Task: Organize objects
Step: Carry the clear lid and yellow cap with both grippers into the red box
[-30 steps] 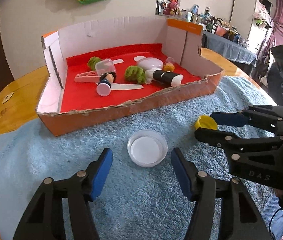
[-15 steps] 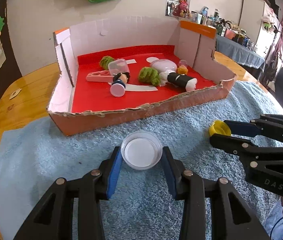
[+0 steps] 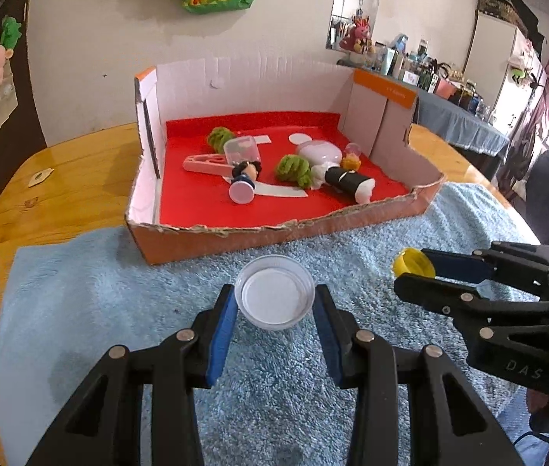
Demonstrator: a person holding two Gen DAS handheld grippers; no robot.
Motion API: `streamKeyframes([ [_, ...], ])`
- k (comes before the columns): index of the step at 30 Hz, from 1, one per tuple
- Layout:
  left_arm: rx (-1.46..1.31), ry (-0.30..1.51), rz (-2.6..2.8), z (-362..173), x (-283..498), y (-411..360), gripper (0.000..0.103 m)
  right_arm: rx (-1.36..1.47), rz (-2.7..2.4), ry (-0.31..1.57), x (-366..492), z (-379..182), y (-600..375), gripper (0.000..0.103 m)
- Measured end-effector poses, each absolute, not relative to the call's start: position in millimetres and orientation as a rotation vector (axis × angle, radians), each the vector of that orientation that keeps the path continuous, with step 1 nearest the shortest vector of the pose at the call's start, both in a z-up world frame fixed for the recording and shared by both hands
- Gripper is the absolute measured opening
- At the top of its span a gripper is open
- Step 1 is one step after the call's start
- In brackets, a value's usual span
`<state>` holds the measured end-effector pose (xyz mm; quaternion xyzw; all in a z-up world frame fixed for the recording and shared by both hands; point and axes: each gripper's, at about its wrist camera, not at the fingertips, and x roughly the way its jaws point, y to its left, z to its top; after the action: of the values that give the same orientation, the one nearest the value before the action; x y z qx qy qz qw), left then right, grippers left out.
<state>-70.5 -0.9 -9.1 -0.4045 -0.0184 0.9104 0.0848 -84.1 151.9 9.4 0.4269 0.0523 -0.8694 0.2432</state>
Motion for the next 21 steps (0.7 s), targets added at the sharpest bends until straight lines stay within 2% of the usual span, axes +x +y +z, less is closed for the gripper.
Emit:
streamKeyframes([
  [21, -1.129, -0.099, 2.736, 19.5, -72.3, -8.2, 0.042, 1.100, -2.366, 0.116, -84.1, 34.6, 145.0, 0.029],
])
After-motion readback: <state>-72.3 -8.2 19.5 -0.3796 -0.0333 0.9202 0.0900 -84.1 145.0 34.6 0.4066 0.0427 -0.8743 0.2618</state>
